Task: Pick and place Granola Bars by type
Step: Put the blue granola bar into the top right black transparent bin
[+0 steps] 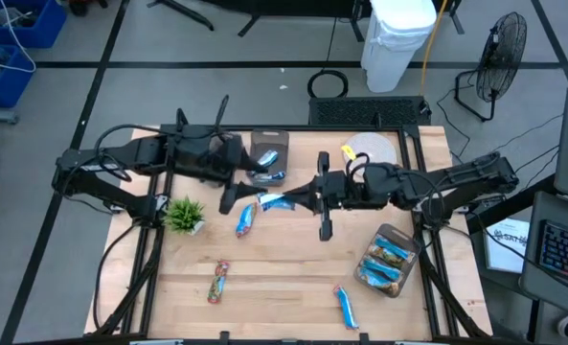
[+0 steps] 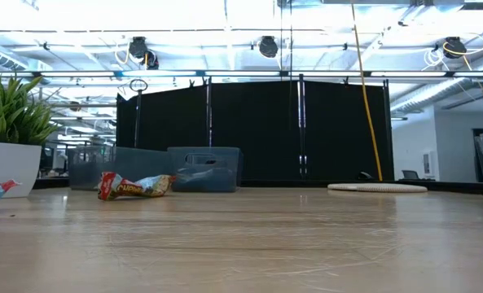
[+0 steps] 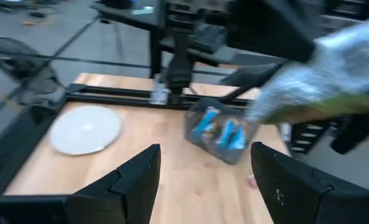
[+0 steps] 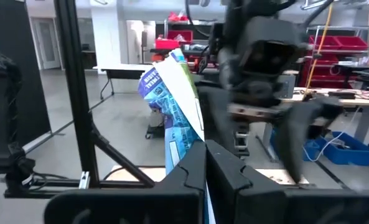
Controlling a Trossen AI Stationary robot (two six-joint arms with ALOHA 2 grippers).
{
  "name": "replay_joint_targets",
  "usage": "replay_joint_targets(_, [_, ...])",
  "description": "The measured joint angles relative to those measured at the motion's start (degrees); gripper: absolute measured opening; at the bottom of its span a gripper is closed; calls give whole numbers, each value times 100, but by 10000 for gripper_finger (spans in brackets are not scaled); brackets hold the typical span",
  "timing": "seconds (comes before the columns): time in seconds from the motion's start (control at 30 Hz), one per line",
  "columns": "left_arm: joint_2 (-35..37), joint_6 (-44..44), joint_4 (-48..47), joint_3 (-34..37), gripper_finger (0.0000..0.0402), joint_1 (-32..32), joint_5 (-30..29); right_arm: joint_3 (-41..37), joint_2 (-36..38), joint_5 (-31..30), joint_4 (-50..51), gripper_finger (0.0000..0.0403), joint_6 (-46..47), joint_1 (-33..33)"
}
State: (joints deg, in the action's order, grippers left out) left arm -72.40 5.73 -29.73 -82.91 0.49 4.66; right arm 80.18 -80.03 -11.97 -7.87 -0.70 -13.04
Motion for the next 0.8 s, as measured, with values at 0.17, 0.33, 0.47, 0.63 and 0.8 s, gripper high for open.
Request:
replay_joint_targets(0.17, [-2, 160, 225, 0, 253, -241, 289, 3, -2, 13, 55, 0, 35, 123])
replay_joint_targets(0.33, [0, 169, 814, 0, 253, -477, 287, 3, -2, 7, 38, 0, 41, 149])
replay_joint_targets(0.47, [0, 175, 939, 0, 253, -550, 268, 3, -2, 10, 38, 0, 46, 146])
replay_joint_targets(0.63, [0, 207, 1082, 0, 253, -627, 174, 3, -2, 7, 38, 0, 152, 146])
replay_joint_targets(0.8, [0, 227, 1392, 0, 253, -722, 170, 3, -2, -4, 38, 0, 152, 144])
